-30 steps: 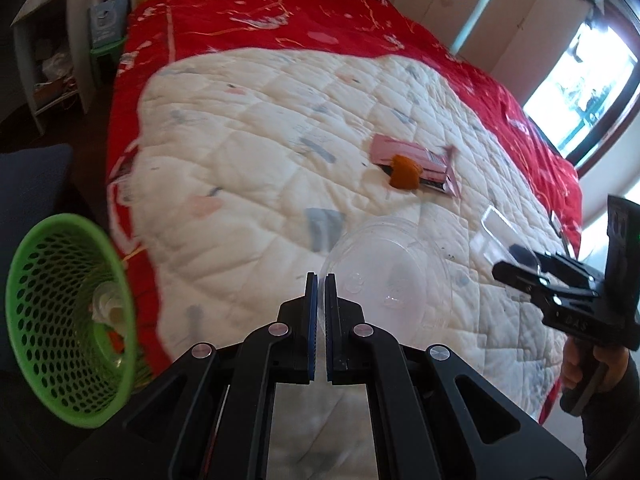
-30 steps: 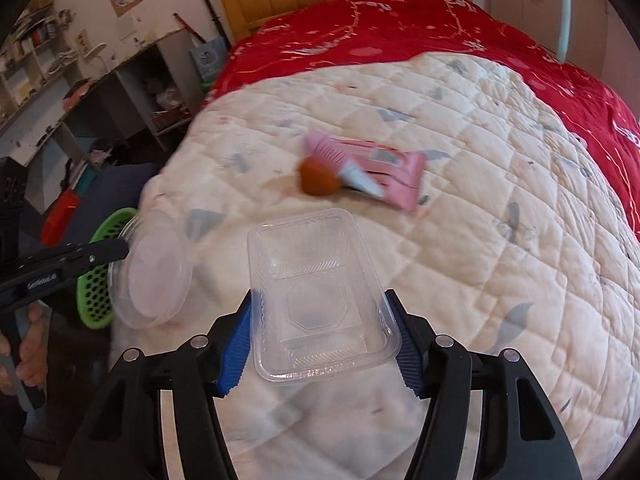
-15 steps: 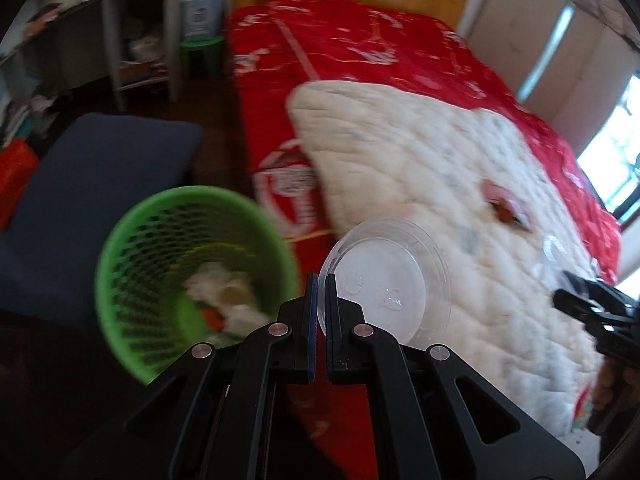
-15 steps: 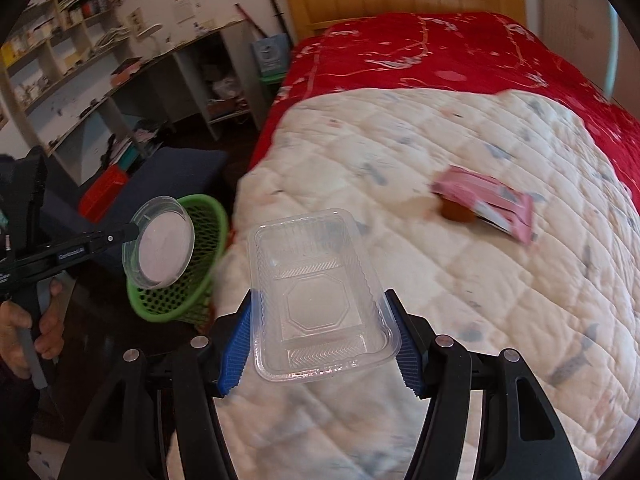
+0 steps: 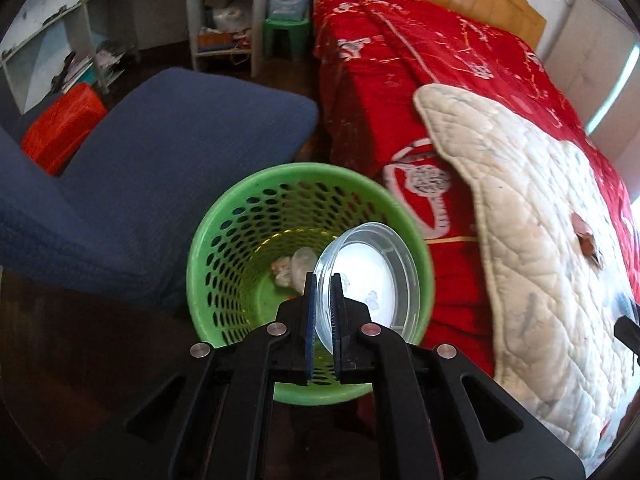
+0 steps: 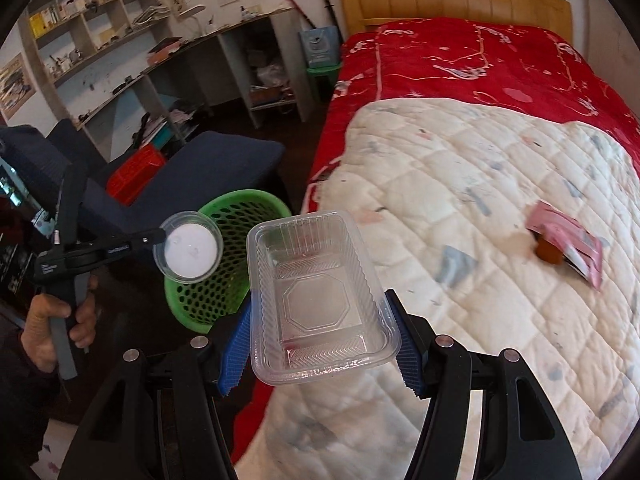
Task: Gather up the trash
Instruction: 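Drop the lid into the basket with the left tool while the right tool drops the clear tray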
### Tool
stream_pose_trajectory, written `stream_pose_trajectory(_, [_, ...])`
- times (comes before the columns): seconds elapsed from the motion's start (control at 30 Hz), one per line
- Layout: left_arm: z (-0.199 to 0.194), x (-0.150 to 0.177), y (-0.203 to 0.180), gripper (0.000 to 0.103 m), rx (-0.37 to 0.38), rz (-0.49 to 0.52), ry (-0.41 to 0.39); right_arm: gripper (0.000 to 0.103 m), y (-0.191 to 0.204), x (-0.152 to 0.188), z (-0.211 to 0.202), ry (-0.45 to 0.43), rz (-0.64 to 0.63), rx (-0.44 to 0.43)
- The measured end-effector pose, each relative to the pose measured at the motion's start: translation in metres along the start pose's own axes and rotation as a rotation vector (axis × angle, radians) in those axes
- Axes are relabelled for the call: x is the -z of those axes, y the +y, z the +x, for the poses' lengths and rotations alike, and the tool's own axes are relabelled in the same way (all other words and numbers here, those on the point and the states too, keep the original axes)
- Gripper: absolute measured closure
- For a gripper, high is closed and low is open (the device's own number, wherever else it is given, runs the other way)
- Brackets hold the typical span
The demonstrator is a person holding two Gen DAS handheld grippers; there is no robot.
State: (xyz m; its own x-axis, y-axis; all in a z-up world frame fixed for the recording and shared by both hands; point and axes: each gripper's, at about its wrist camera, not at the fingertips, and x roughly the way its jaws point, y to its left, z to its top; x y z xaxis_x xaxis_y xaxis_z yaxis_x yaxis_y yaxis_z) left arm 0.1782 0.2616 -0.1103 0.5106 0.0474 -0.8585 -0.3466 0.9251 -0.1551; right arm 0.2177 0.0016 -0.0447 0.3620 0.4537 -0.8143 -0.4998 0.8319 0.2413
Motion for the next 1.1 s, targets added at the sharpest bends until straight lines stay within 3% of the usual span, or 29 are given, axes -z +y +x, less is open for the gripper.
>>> stream_pose_trajectory(0.1, [0.004,0.002,0.01,0.094,0.008,-0.025,0.011,0.043,0.008,-0.003,0.009,0.008,-0.005,-0.02])
stream_pose_trajectory(0.23, [0.003,0.006,0.018,0.078,-0.011,-0.037,0.008,0.043,0.024,-0.006,0.021,0.019,-0.019,-0.045])
stream_pose_trajectory(0.5, [-0.013,0.018,0.032,0.078,-0.025,-0.047,-0.02,0.043,0.062,-0.014,0.047,0.048,-0.063,-0.093])
stream_pose_trajectory(0.6, [-0.019,0.024,0.038,0.07,-0.035,-0.055,-0.025,0.043,0.074,-0.017,0.057,0.059,-0.075,-0.106])
stream_pose_trajectory(1.1, [-0.036,0.037,0.068,0.06,-0.067,-0.094,-0.054,0.042,0.136,-0.031,0.113,0.094,-0.101,-0.159])
